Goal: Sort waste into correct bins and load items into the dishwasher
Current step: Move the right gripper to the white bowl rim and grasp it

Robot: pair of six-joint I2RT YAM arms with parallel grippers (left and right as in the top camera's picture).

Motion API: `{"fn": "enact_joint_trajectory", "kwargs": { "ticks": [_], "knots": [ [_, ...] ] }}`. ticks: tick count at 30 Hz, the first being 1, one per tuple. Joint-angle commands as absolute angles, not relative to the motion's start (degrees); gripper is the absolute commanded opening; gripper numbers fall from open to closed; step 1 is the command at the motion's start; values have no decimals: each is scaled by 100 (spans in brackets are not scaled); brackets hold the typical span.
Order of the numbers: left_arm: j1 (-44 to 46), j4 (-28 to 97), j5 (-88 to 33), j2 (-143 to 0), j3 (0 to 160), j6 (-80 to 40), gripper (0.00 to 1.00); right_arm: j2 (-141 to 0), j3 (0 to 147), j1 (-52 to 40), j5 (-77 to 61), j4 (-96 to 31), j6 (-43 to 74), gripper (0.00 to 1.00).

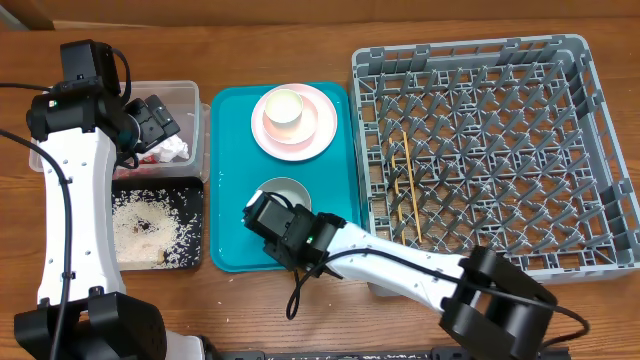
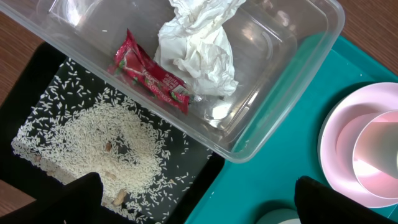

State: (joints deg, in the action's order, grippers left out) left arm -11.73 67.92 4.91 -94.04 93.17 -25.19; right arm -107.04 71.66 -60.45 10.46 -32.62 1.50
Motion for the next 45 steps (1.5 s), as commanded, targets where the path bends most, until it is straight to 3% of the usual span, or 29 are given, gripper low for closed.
{"fn": "enact_joint_trajectory", "kwargs": {
  "ticks": [1, 4, 7, 12, 38, 45],
  "knots": [
    [-1166, 6785, 462, -9419, 9445, -2596, 100, -10324, 7284, -6036, 1299, -3385, 148, 34],
    [-1166, 6785, 462, -9419, 9445, -2596, 100, -10298, 7284, -6036, 1278, -3420, 150, 36],
    [-1166, 6785, 462, -9419, 9445, -2596, 100, -10298, 7284, -6036, 1015, -3356, 148, 44],
    [-1166, 6785, 462, -9419, 9445, -2596, 100, -10300, 7282, -6036, 276, -2871, 150, 42],
    [-1164, 6785, 462, -9419, 9445, -2596, 100, -11093, 7271, -6036, 287, -2670, 148, 38],
    [-1164, 6785, 462, -9419, 9445, -2596, 100, -11091, 7271, -6036, 287, -2683, 148, 23]
  ]
}}
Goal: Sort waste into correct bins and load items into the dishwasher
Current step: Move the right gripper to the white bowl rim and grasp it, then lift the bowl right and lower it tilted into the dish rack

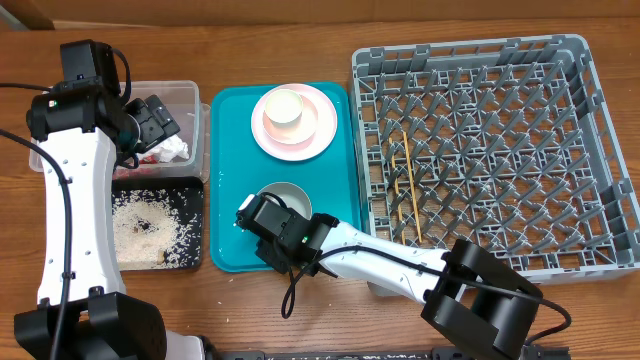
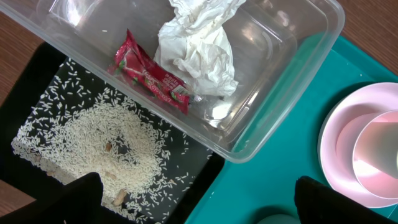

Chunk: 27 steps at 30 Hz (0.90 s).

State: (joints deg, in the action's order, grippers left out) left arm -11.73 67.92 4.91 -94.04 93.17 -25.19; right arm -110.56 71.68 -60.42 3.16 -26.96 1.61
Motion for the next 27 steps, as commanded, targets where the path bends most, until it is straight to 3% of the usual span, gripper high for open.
{"fn": "enact_joint_trajectory", "kwargs": {
  "ticks": [1, 6, 19, 27],
  "knots": [
    [-1164, 6785, 462, -9419, 9445, -2596, 100, -11091, 7271, -6036, 285, -2683, 148, 22],
    [-1164, 6788, 462, -9419, 9445, -2596, 100, -11078, 7288, -6040, 279, -2692, 154, 4],
    [-1164, 6785, 462, -9419, 9445, -2596, 100, -9651, 7625, -6025, -95, -2952, 2523, 4],
    [-1164, 6785, 462, -9419, 9445, -2596, 100, -8729, 7625, -5966, -757, -3164, 2882, 4]
  ]
}}
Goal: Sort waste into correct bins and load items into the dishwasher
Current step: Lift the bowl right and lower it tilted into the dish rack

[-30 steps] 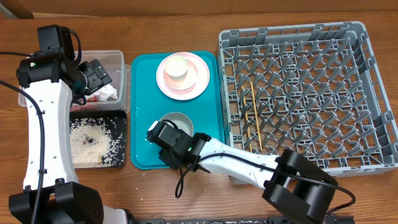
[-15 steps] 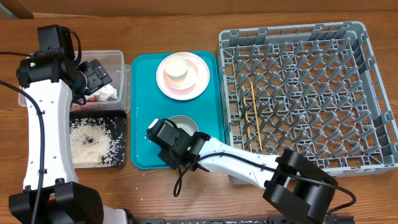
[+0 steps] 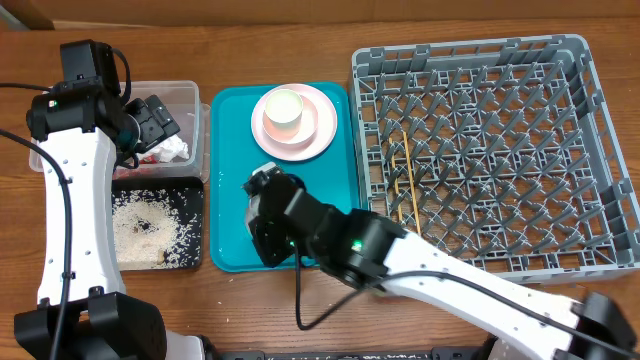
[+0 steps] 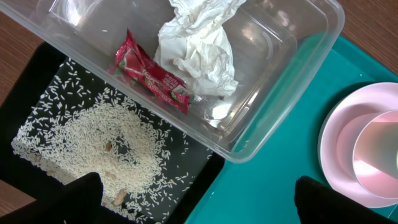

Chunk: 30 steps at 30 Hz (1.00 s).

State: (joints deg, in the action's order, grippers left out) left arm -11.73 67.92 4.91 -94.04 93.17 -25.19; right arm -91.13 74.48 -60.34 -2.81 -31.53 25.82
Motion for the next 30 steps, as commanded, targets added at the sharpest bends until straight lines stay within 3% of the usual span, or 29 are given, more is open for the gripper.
{"fn": "enact_joint_trajectory", "kwargs": {
  "ticks": [1, 14, 24, 30],
  "knots": [
    [-1164, 6785, 462, -9419, 9445, -2596, 100, -8532, 7625, -5887, -989, -3214, 2998, 4],
    [-1164, 6785, 462, -9419, 9445, -2596, 100, -7253, 7625, -3802, -2773, -4786, 3321, 4],
    [-1164, 6785, 462, -9419, 9445, -2596, 100, -7024, 7618, -2023, -3017, -6497, 2171, 4],
    [-1164, 6785, 462, -9419, 9445, -2596, 100, -7024, 7614, -1258, -4388, -6665, 1879, 4]
  ]
}}
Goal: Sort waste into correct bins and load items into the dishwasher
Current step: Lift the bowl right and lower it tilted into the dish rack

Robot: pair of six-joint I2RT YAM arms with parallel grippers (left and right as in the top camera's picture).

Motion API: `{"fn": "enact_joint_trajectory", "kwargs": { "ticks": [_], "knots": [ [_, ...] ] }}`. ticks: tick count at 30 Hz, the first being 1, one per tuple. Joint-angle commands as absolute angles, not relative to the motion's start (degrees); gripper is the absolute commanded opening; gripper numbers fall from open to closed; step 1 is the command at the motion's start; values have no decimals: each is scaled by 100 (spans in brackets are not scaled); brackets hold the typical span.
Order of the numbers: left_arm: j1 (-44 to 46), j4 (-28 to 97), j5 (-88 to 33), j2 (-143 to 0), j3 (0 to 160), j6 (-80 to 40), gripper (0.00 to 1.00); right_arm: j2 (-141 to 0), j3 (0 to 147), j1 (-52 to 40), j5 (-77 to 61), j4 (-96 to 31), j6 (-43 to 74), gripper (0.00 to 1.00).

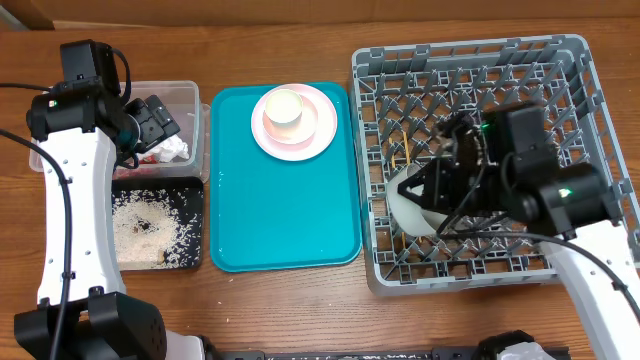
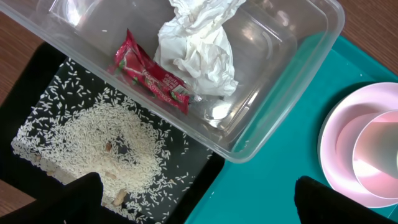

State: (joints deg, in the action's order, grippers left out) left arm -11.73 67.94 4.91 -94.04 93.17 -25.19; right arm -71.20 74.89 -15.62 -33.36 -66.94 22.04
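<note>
My right gripper is shut on the rim of a pale bowl, held tilted over the left part of the grey dish rack. A pink plate with a cream cup on it sits at the far end of the teal tray. High above the clear waste bin hangs my left gripper, open and holding nothing. That bin holds a crumpled white tissue and a red wrapper.
A black bin strewn with rice stands in front of the clear bin, left of the tray. Two wooden chopsticks lie in the rack beside the bowl. The rack's upright tines fill its whole floor.
My right arm has gone from the near half of the tray to over the dish rack, with the bowl in its gripper. The tray's near half is now bare. The left arm has not moved.
The bowl stood on the near half of the tray with my right gripper at its front edge. Then the gripper sat closer on the bowl, then right over it. Now the bowl is over the rack. The left gripper stayed open over the clear bin throughout.
</note>
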Motion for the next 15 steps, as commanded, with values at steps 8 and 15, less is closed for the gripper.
{"fn": "enact_joint_trajectory", "kwargs": {
  "ticks": [8, 15],
  "knots": [
    [-1164, 6785, 462, -9419, 9445, -2596, 100, -7024, 7454, -764, -5822, -6587, 1754, 4],
    [-1164, 6785, 462, -9419, 9445, -2596, 100, -7024, 6326, -764, -6289, -6195, 1782, 4]
  ]
}}
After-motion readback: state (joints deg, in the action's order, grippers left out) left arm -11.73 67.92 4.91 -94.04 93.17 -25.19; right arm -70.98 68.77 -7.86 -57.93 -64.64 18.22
